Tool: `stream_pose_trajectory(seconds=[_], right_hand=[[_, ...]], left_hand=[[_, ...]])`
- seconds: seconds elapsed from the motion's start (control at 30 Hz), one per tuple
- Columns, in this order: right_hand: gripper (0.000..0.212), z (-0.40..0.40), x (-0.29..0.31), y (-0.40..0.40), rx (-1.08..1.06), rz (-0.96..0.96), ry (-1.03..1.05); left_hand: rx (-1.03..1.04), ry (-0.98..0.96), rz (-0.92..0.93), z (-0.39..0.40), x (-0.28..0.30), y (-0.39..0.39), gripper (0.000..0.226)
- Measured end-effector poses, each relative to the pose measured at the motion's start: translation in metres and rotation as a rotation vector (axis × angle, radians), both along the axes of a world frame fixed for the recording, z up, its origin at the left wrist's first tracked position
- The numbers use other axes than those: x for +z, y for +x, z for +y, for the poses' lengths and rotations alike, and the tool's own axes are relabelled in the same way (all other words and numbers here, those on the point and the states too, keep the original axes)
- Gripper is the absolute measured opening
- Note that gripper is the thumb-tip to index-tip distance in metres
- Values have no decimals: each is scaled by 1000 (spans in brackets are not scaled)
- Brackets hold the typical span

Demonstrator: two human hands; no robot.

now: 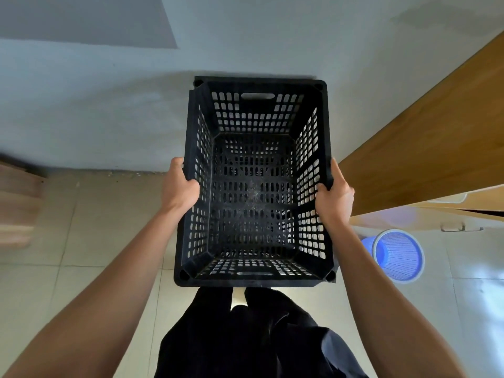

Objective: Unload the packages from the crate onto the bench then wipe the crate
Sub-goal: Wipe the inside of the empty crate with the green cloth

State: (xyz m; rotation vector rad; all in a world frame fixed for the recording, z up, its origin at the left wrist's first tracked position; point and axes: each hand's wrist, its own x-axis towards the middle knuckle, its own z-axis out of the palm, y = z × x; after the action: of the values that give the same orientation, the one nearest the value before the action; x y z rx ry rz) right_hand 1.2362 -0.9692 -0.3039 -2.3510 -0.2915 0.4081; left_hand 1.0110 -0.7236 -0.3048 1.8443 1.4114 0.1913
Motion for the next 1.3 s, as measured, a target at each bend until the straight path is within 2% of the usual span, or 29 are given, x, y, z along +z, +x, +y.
stream_pose_trajectory(seconds=[0.37,0.63,0.77,1.1,1.3], right_hand=[[74,-1,39,-6,175,-15,25],[72,41,51,-69,383,10,39],[71,74,51,-114,501,-11,42],[68,155,59,-279,815,-92,63],[69,184,70,-403,961,-63,85]], left_hand=[[143,87,-51,-33,38,-43,44],[339,165,-6,-54,57,-141,43],[459,197,-18,-60,61,-203,31],[749,212,-74,-70,62,-387,40],[882,211,-88,-77,67,-509,39]])
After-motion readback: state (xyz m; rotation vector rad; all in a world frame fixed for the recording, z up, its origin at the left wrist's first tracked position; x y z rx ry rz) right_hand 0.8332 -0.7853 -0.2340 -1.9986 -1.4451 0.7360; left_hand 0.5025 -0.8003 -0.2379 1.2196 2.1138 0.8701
